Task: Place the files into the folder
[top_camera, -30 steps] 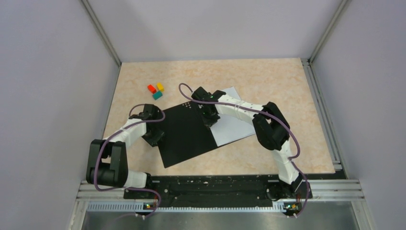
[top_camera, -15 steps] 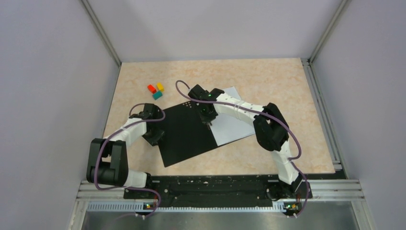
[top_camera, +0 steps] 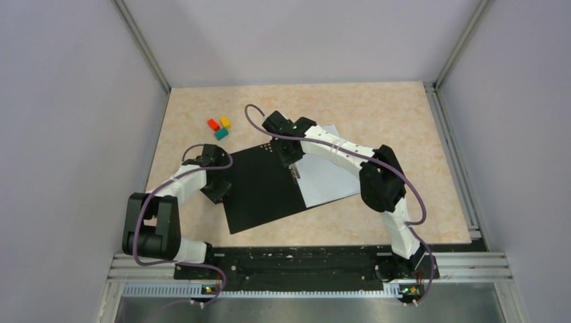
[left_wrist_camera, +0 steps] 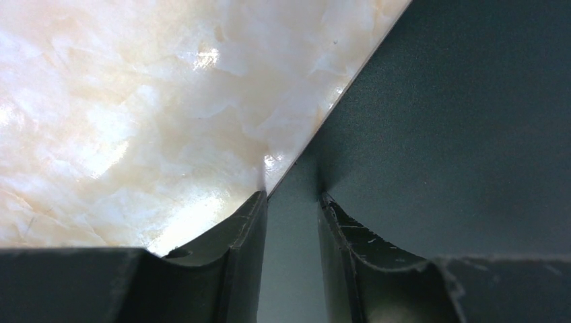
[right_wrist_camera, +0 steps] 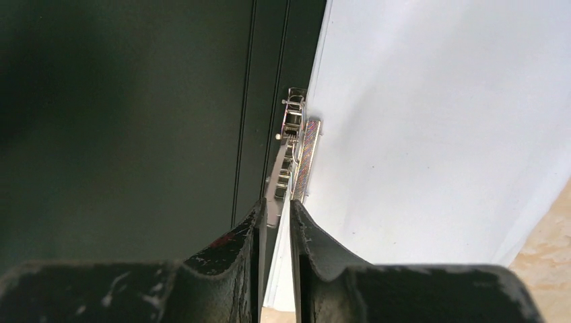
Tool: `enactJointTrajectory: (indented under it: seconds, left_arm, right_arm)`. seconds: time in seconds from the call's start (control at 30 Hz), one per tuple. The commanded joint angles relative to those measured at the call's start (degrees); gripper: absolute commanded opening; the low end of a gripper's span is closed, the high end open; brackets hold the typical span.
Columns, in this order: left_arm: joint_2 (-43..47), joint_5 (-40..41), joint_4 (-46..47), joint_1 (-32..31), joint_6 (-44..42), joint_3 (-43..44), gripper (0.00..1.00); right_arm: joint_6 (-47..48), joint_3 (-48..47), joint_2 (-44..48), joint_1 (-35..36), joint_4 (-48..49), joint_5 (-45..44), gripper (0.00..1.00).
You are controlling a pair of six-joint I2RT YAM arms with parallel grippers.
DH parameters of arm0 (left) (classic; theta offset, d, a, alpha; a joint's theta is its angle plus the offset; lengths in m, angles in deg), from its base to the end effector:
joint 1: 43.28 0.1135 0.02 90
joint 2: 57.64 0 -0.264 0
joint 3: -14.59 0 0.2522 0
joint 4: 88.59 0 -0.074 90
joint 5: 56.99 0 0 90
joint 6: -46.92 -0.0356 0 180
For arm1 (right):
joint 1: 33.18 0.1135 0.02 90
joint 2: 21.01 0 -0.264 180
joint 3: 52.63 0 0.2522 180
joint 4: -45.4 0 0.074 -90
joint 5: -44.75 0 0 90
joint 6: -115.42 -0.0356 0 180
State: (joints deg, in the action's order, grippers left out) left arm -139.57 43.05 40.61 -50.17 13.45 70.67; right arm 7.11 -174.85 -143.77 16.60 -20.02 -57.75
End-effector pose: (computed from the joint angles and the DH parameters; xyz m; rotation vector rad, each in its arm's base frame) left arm 0.2341 -0.0220 0.1588 -1.2237 2.5761 0.0377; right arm 0.3025 0.3458 0.2338 -0.6650 2.5900 0.0761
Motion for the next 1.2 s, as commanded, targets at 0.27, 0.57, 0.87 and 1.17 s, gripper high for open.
enactJointTrajectory:
  seconds: [0.27, 0.57, 0.87, 1.17]
  left_arm:
    - [-4.4, -0.5, 7.5, 0.0, 0.9, -2.1, 0.38]
    - [-4.5, -0.5, 7.6, 0.0, 1.0, -2.1, 0.38]
    - [-4.4, -0.6, 7.4, 0.1, 1.1, -2.1, 0.38]
    - [-4.4, -0.8, 7.4, 0.3, 1.3, -2.2, 0.38]
  right_arm:
    - [1.2, -4.4, -1.3, 1.2, -2.3, -1.8, 0.2]
    - [1.8, -6.4, -2.3, 3.8, -3.8, -6.0, 0.2]
    - [2.0, -7.4, -3.2, 5.3, -5.6, -10.0, 0.13]
    - [2.0, -6.8, -3.6, 6.3, -6.6, -12.9, 0.05]
